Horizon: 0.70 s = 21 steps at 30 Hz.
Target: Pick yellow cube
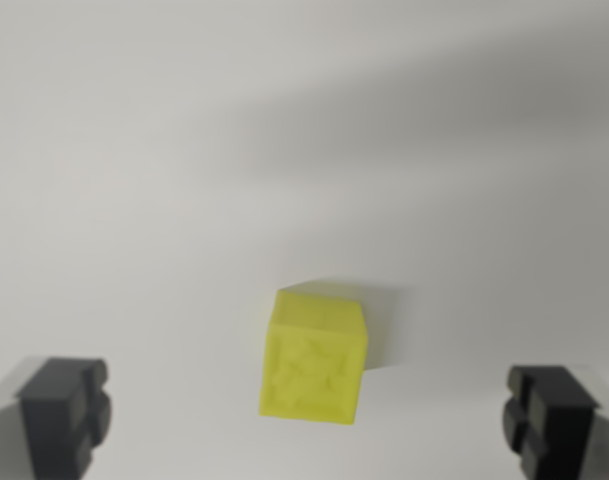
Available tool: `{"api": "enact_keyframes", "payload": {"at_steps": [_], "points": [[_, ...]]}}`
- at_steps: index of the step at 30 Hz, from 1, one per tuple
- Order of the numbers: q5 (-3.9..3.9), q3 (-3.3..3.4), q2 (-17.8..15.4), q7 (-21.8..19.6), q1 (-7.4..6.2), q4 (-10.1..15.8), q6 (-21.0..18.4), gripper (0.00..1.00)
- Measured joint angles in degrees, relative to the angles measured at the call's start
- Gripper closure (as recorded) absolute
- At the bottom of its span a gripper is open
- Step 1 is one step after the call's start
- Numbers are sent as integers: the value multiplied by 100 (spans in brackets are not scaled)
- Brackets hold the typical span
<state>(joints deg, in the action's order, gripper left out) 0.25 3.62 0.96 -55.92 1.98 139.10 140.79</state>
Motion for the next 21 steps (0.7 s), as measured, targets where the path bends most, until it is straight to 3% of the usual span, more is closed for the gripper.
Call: {"api": "enact_keyframes", "payload": {"at_steps": [21], "points": [[17, 0, 214, -291, -82, 757, 943, 0]]}}
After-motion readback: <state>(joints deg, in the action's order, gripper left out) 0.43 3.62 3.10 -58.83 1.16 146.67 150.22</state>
